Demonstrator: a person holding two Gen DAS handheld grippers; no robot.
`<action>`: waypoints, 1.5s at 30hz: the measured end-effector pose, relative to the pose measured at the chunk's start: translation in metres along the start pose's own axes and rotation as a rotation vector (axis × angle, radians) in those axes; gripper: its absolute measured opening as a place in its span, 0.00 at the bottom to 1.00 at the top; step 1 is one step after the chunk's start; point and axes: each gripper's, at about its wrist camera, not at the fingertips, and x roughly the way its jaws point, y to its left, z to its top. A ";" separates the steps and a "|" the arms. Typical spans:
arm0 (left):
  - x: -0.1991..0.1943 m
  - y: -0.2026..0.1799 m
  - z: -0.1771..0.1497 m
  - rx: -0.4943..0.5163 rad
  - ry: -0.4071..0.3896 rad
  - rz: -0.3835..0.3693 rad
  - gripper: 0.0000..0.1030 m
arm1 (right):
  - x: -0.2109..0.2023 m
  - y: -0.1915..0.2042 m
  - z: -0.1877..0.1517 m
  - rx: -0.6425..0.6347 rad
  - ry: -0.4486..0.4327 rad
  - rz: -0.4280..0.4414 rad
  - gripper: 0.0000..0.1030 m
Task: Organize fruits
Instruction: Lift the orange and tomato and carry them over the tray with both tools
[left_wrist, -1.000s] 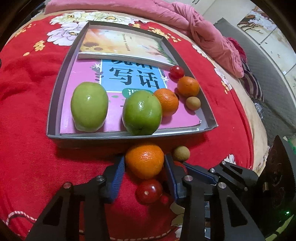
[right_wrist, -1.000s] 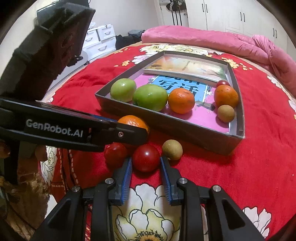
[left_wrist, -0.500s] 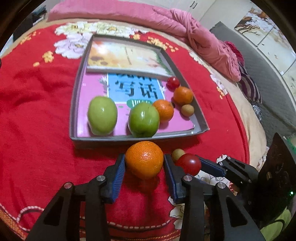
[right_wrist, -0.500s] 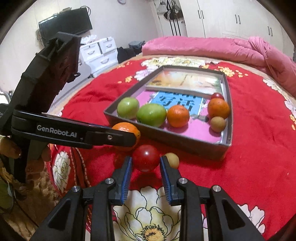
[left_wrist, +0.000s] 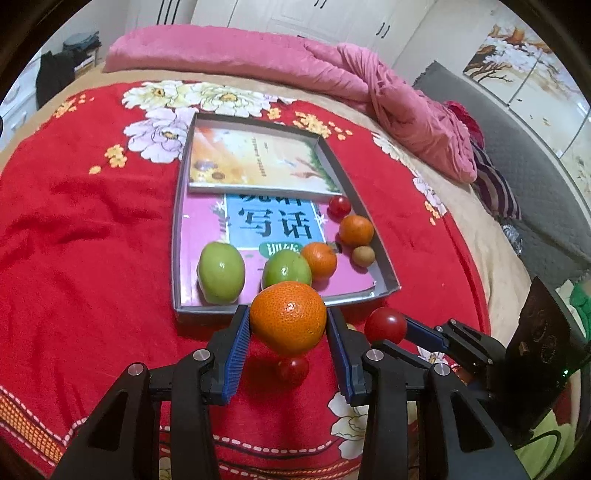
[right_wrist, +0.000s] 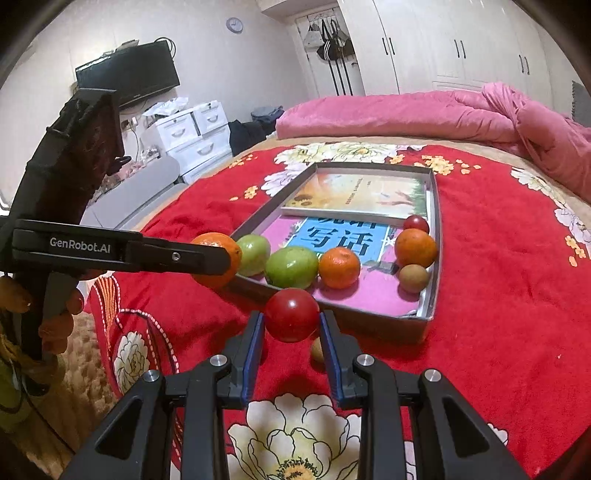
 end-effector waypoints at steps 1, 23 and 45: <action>-0.001 -0.001 0.000 0.001 -0.004 0.002 0.41 | -0.001 -0.001 0.001 0.000 -0.004 -0.001 0.30; -0.002 -0.027 0.017 0.029 -0.033 -0.010 0.41 | -0.020 -0.032 0.016 0.058 -0.084 -0.070 0.30; 0.047 -0.058 0.017 0.104 0.040 0.005 0.41 | -0.020 -0.061 0.037 0.068 -0.113 -0.139 0.30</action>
